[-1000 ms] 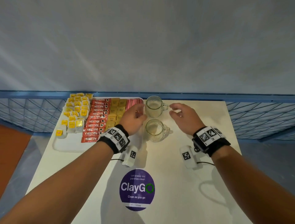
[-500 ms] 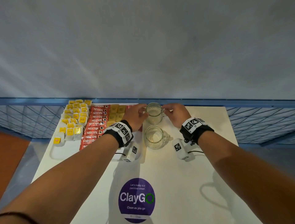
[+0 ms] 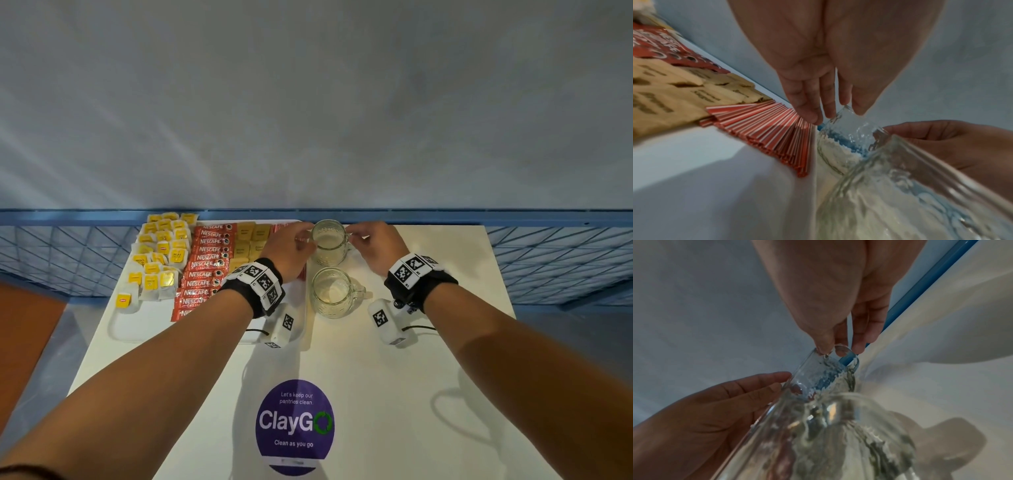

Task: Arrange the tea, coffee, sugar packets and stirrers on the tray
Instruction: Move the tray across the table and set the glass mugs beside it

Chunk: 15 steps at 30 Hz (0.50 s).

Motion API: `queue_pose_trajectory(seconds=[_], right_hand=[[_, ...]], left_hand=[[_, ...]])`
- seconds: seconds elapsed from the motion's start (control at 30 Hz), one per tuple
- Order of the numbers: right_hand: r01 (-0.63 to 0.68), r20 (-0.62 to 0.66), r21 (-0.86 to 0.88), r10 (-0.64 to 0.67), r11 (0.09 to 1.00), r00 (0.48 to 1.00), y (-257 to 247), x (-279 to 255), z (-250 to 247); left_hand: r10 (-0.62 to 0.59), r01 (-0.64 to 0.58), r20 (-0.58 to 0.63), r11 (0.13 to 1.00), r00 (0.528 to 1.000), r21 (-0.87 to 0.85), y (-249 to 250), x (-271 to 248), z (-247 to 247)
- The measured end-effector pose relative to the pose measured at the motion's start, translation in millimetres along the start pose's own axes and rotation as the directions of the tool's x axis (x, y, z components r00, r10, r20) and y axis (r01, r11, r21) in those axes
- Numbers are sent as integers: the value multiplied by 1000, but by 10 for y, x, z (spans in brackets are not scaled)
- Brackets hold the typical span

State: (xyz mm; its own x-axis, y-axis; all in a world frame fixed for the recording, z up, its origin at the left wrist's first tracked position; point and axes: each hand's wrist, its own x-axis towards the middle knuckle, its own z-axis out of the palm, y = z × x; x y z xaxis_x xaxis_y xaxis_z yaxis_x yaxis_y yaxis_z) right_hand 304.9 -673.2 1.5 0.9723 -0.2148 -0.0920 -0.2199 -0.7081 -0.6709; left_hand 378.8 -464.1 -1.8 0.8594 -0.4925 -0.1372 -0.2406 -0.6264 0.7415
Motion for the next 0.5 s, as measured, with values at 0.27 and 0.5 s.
queue_pose_trajectory(seconds=[0.27, 0.5], right_hand=[[-32, -51, 133, 39, 991, 998, -130, -309, -244], [-27, 176, 234, -15, 972, 984, 44, -903, -65]], left_hand=[[14, -13, 50, 999, 999, -31, 133, -366, -169], [79, -79, 175, 997, 981, -7, -27, -814, 26]])
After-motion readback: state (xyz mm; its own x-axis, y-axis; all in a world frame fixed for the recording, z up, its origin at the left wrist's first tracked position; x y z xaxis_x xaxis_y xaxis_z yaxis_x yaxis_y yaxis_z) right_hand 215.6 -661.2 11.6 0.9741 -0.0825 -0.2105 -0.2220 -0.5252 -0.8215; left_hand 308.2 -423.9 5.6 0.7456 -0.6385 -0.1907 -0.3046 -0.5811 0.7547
